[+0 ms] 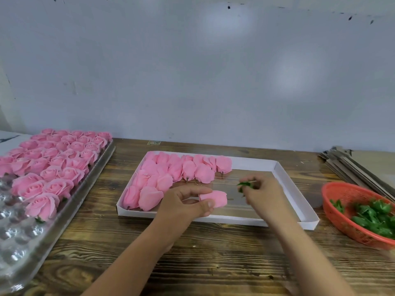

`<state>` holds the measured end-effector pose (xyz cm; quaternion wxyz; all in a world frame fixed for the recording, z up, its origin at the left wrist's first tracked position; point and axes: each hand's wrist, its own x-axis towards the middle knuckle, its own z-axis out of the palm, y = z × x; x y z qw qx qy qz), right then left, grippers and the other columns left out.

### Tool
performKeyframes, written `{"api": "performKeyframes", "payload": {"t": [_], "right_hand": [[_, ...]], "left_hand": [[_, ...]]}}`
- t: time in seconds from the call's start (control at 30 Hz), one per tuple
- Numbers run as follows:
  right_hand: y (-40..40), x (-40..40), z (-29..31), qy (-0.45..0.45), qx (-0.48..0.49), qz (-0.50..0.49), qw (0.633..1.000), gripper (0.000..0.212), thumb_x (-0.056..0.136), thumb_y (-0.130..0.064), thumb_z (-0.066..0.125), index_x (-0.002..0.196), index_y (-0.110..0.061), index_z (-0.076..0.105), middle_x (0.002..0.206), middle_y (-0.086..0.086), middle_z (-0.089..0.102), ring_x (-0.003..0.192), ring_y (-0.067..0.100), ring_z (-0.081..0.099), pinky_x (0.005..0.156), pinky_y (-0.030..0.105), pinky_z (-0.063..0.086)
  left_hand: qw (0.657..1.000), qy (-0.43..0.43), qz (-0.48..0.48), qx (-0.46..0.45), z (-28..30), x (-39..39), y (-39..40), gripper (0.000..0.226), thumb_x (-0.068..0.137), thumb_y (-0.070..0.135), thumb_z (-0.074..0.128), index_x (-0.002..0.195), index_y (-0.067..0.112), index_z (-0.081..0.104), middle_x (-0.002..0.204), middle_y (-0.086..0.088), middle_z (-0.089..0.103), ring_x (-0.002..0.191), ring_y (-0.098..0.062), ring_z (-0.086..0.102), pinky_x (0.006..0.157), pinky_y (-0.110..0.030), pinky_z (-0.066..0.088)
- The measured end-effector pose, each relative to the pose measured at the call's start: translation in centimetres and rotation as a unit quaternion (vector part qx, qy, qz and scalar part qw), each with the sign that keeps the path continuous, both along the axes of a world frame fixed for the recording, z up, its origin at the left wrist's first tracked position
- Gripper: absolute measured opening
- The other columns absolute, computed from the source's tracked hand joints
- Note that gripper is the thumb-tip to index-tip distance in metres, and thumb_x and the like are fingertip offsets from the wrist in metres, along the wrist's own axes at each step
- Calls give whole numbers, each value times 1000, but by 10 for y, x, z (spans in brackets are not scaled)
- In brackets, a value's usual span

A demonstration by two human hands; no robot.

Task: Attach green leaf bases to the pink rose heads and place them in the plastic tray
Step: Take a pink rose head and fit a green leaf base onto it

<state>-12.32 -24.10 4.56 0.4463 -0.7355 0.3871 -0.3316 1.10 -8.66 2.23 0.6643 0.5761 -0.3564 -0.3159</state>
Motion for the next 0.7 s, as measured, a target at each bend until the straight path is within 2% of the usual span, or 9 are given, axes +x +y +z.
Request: {"api": "performKeyframes", "payload": {"t": [0.07, 0.13, 0.2, 0.27, 0.37, 0.47, 0.6, 0.7], "right_hand": [[10, 14, -8, 6, -6, 28, 1000, 35, 85, 4, 61, 74, -29, 68, 74, 10, 72, 56, 16, 55, 61, 33, 51], [17, 20, -12, -24, 15, 52, 998, 40, 86, 3, 62, 69, -32, 71, 59, -3, 68, 49, 9, 55, 51, 23, 47], [23, 20, -11, -64, 66, 84, 992, 44, 89, 3, 60, 67, -32, 76, 52, -6, 64, 45, 4, 54, 46, 15, 44], [26, 16, -10, -95, 120, 124, 980, 42, 92, 0, 59, 74, -31, 80, 59, -4, 67, 50, 4, 57, 49, 15, 46], [28, 7, -12, -127, 184, 171, 959, 29, 94, -1, 58, 95, -20, 80, 78, 5, 72, 65, 9, 61, 60, 17, 52], [29, 0, -14, -159, 231, 207, 937, 25, 94, -2, 58, 104, -15, 78, 91, 10, 74, 76, 12, 65, 69, 20, 55], [30, -4, -14, -177, 250, 227, 924, 28, 94, -5, 57, 117, -12, 72, 103, 12, 75, 88, 15, 69, 76, 23, 57], [33, -3, -13, -182, 224, 202, 936, 30, 94, -2, 57, 122, -13, 66, 106, 12, 75, 90, 17, 69, 78, 23, 58]], "left_hand": [[1000, 6, 0, -9, 2, -2, 1, 24, 73, 14, 84, 90, 32, 81, 102, 8, 77, 92, -13, 74, 74, -22, 59], [1000, 8, 11, -14, 5, -2, 3, 24, 71, 19, 84, 89, 34, 81, 101, 4, 78, 93, -16, 75, 74, -22, 59], [999, 15, 24, -20, 7, -2, 3, 24, 70, 21, 84, 88, 36, 81, 99, 0, 79, 91, -18, 75, 74, -22, 59], [999, 20, 30, -27, 9, -2, 3, 26, 75, 14, 83, 86, 37, 81, 96, -2, 79, 88, -19, 76, 73, -20, 58], [999, 24, 38, -26, 9, -2, 3, 29, 78, 9, 81, 84, 37, 81, 94, -3, 79, 88, -21, 76, 72, -21, 58], [998, 33, 53, -17, 8, -2, 2, 24, 79, 7, 82, 87, 29, 82, 97, -4, 79, 91, -23, 75, 73, -23, 59], [998, 37, 58, -9, 6, 0, 2, 23, 78, 8, 82, 93, 25, 80, 99, -2, 78, 94, -22, 75, 73, -23, 59], [998, 34, 57, -8, 8, 0, 2, 25, 79, 7, 81, 86, 32, 82, 98, 2, 78, 95, -19, 74, 72, -21, 59]]}}
